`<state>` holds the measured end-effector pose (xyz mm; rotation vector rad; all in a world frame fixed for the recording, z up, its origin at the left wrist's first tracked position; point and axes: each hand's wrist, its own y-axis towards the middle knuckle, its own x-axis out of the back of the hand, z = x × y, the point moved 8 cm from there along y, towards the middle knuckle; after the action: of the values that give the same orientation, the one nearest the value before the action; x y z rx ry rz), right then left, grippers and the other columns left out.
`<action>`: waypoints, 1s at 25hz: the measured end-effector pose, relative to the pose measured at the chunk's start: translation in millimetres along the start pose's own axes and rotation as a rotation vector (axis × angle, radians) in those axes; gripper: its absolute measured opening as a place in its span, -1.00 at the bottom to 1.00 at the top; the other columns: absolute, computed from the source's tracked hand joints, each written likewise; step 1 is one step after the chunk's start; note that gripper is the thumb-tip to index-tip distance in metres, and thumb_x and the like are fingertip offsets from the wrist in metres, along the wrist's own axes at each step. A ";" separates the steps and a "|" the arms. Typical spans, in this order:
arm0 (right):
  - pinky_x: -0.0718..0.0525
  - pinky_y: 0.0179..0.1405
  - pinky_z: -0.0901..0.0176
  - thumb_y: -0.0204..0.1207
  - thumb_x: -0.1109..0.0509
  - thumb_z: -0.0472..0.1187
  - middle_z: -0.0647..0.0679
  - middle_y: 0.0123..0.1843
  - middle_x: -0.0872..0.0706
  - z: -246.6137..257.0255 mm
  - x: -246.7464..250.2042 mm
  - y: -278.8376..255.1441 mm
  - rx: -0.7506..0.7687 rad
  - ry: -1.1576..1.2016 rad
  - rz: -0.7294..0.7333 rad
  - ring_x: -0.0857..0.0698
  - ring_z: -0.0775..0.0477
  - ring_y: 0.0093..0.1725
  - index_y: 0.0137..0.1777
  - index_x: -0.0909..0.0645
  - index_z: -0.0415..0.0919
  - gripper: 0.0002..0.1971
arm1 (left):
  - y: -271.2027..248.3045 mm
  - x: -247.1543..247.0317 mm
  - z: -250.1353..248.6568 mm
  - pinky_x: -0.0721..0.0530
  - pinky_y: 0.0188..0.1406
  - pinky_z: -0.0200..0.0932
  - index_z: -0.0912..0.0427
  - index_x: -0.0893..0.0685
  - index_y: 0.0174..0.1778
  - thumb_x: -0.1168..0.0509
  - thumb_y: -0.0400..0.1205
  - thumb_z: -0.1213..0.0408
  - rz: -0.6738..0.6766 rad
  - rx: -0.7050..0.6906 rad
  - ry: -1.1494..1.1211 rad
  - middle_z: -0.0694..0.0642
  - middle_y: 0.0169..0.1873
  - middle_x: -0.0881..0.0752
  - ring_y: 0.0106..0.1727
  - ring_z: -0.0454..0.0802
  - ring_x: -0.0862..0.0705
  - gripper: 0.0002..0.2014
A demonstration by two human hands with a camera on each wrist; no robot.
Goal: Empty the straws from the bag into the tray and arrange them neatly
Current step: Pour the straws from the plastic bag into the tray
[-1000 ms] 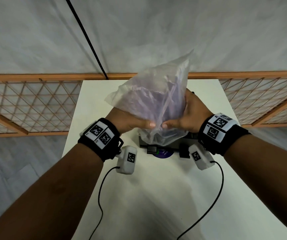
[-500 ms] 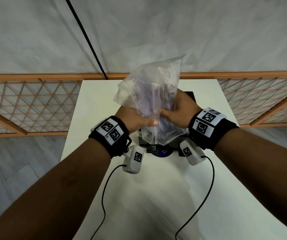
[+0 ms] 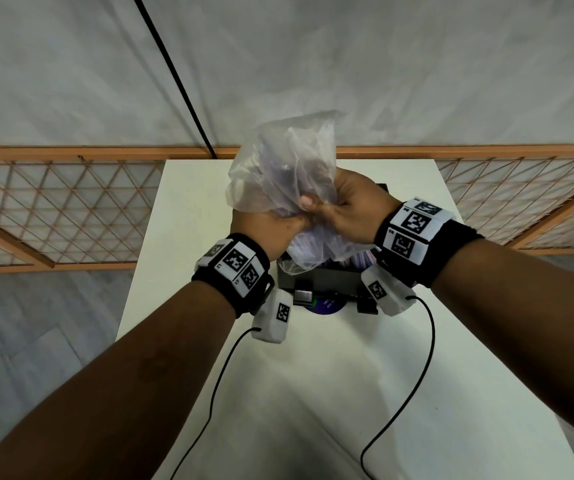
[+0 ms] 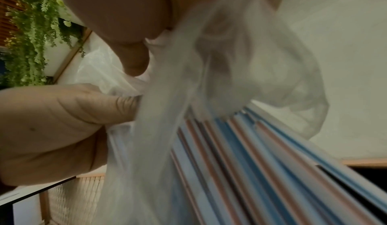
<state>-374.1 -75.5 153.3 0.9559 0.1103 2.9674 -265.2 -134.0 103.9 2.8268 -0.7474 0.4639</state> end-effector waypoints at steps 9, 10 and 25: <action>-0.70 0.09 0.23 0.56 -0.48 -0.31 0.04 0.01 -0.81 -3.8 33.7 -12.1 -0.046 -0.015 -0.243 -0.78 0.10 0.02 0.14 -0.71 -0.17 -0.81 | -1.5 30.6 2.7 -0.63 0.38 0.37 0.49 -0.52 0.46 -0.55 0.44 0.48 -0.015 0.098 -0.706 0.50 0.35 -0.65 0.37 0.39 -0.69 -0.35; -0.70 0.07 0.22 0.55 -0.49 -0.31 0.03 -0.02 -0.82 -2.5 39.2 -12.7 -0.048 -0.039 -0.265 -0.78 0.08 0.00 0.10 -0.73 -0.18 -0.84 | -0.1 33.4 1.2 -0.61 0.40 0.38 0.51 -0.51 0.46 -0.52 0.45 0.53 -0.030 0.091 -0.706 0.51 0.36 -0.64 0.37 0.39 -0.68 -0.37; -0.78 -0.07 -0.02 0.58 -0.48 -0.25 -0.16 -0.07 -0.86 19.2 73.3 -24.1 -0.086 0.164 -0.390 -0.83 -0.07 -0.06 0.03 -0.75 -0.37 -0.83 | 3.7 55.4 -27.7 -0.53 0.41 0.55 0.08 -0.76 0.26 -0.65 0.37 0.01 -0.087 0.011 -0.703 0.29 0.26 -0.76 0.36 0.28 -0.71 -0.45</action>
<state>-422.4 -47.2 209.8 0.5984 0.1502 2.6579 -228.3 -155.1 149.1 3.0059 -0.7094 -0.5762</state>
